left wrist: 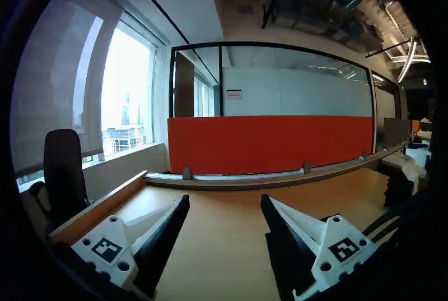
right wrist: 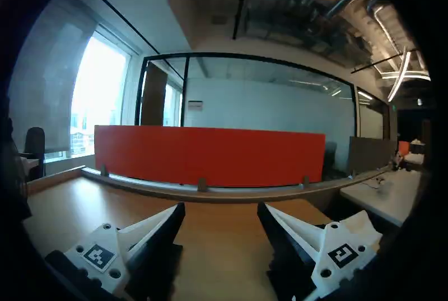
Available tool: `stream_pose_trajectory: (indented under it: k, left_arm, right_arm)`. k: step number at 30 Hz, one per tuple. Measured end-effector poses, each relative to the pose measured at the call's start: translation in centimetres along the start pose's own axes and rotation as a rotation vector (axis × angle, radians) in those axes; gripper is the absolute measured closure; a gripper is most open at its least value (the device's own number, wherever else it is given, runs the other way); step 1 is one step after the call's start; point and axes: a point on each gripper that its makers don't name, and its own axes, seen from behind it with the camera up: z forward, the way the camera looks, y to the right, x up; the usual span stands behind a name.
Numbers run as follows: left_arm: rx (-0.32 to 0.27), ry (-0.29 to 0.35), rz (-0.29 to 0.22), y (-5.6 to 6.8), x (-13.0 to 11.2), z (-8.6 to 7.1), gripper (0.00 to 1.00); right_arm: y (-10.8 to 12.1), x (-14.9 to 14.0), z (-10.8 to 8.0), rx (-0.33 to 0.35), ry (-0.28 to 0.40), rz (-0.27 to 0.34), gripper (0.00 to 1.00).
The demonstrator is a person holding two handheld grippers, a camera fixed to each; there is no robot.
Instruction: Fold towel
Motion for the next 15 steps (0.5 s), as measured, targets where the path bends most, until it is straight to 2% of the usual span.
stream_pose_trajectory:
  k: [9, 15]
  left_arm:
    - [-0.026, -0.047, 0.012, 0.5, 2.0, -0.5, 0.06]
    - [-0.070, -0.080, 0.041, 1.2, 2.6, -0.5, 0.06]
  right_arm:
    - [-0.6, 3.6, -0.1, 0.014, 0.000, 0.002, 0.00]
    - [-1.2, 4.3, 0.1, 0.033, -0.021, -0.018, 0.00]
